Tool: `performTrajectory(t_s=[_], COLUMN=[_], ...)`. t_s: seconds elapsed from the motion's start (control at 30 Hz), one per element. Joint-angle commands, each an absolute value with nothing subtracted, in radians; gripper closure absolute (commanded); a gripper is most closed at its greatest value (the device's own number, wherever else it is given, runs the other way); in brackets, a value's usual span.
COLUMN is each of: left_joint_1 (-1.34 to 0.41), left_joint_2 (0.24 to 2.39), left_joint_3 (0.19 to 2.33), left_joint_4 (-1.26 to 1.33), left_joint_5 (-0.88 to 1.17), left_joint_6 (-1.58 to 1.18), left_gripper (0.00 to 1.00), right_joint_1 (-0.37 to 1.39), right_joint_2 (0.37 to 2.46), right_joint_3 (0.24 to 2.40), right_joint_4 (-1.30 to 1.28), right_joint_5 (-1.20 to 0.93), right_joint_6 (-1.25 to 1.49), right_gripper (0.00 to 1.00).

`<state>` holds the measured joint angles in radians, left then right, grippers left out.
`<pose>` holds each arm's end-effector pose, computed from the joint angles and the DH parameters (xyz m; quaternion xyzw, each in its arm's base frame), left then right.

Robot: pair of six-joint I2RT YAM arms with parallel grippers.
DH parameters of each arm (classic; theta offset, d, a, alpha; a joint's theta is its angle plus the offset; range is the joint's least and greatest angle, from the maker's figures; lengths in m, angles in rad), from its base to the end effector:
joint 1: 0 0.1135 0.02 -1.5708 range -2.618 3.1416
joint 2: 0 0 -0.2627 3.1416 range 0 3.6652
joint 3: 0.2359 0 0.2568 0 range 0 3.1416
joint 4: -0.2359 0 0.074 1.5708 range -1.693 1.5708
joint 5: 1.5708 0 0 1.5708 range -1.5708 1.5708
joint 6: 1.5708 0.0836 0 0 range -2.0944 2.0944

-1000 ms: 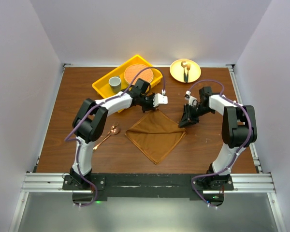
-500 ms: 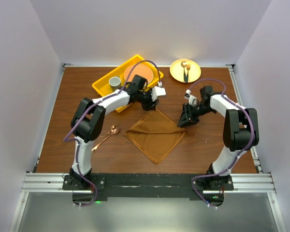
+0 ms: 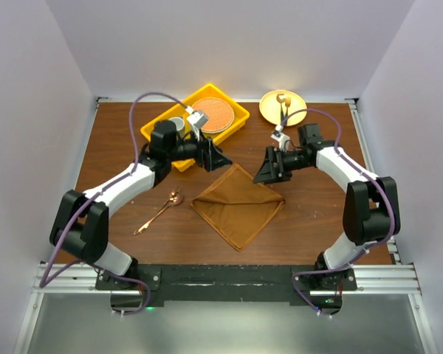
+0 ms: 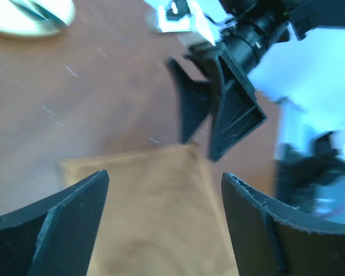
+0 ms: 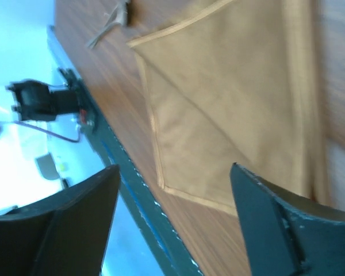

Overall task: Fold the napkin into a case and place the utensils inside
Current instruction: Smooth out the upper triangle-folded napkin at the center of the board.

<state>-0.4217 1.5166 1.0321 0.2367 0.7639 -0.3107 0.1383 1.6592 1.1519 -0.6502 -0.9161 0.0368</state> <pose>0.3275 -0.2103 0.2797 0.2692 0.7184 -0.4787 0.4269 0.3284 0.1127 0.1919 -0.1351 0.8721 0.4472 0.1455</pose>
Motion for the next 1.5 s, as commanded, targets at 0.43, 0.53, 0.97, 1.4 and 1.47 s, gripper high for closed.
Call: performTrajectory(t_s=[0.43,0.53,0.97,1.4,1.47], left_joint_1=[-0.551,-0.554,-0.483,-0.448,-0.442], left_joint_2=[1.672,1.704,1.858,1.957,1.959], left_joint_3=[0.638,0.624,0.597,0.561,0.557], left_joint_4=[0.799,0.810,0.913,0.966,0.951], left_joint_5=[0.764,0.756,0.735,0.756,0.758], left_joint_6=[-1.011,-1.028,-1.077,-1.123,-1.112], left_gripper=[0.01,0.01,0.10,0.16,0.17], right_joint_1=[0.308,0.308,0.293,0.180,0.160], right_joint_2=[1.681,1.718,1.819,1.885,1.885], right_joint_3=[0.862,0.859,0.861,0.871,0.885], right_joint_4=[-0.023,-0.005,-0.051,-0.196,-0.265], right_joint_5=[-0.971,-0.969,-0.986,-1.026,-1.035], right_joint_6=[0.448,0.449,0.371,0.235,0.197], right_gripper=[0.12,0.13,0.16,0.16,0.16])
